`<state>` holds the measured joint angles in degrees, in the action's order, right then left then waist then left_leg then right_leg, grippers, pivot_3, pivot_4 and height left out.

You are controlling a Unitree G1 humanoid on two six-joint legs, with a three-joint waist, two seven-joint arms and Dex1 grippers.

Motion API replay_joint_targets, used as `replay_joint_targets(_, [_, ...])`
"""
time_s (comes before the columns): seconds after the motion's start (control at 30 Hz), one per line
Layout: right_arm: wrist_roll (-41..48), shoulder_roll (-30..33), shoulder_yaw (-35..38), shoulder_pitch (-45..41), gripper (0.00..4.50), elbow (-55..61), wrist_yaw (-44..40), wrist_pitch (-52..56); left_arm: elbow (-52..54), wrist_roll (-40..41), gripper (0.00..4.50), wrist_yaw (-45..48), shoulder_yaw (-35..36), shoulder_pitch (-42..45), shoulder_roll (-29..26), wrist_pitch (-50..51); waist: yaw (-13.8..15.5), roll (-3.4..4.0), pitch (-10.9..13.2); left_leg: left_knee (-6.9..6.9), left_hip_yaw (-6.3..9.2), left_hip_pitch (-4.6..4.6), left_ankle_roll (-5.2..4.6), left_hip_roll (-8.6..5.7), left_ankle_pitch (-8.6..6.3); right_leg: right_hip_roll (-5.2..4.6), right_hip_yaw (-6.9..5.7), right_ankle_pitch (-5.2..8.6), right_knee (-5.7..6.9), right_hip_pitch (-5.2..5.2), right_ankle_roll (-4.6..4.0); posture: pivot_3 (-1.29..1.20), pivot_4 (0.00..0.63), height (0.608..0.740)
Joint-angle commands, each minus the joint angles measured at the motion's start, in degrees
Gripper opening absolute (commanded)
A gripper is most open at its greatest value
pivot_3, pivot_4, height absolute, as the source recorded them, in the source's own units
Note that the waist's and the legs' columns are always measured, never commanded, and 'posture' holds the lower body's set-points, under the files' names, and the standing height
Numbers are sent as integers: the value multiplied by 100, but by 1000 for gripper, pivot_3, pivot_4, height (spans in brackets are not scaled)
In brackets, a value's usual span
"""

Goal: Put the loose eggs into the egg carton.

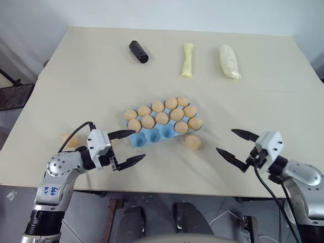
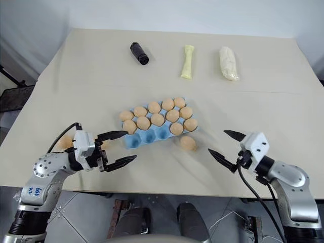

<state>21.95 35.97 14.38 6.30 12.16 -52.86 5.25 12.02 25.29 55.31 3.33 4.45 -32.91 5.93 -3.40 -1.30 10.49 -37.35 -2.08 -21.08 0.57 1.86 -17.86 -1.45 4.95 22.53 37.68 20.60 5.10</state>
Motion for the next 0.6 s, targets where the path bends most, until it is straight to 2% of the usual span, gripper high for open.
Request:
replay_joint_targets(0.03, [43, 100, 45, 49, 4491, -87, -203, -246, -12, 43, 4500, 97, -14, 79, -10, -19, 2, 0, 0, -1, 0, 1, 0, 0, 2, 0, 1, -1, 3, 0, 1, 0, 150, 740])
replay_joint_targets(0.23, [-505, 142, -762, -507, 4491, 183, 56, 188, -32, 10, 4500, 114, 22, 86, -43, 6, 3, -1, 1, -5, 1, 4, -2, -2, 11, -2, 3, -4, 13, 0, 6, 0, 150, 740])
replay_joint_targets(0.4, [-354, -233, -1454, -1252, 4491, 134, 217, 1040, 130, 104, 4500, 31, 216, -136, -91, 52, 6, -4, 3, -3, 4, -3, -1, -2, 11, -6, 1, -4, 12, 8, 6, 0, 150, 740])
replay_joint_targets(0.6, [-365, -584, -1926, -1843, 4491, -366, 169, 1265, 463, 184, 4500, -106, 400, -439, -172, 170, 32, -5, 3, 5, 8, -17, -4, -5, 9, -11, -5, -4, 7, 20, 6, 0, 150, 740])
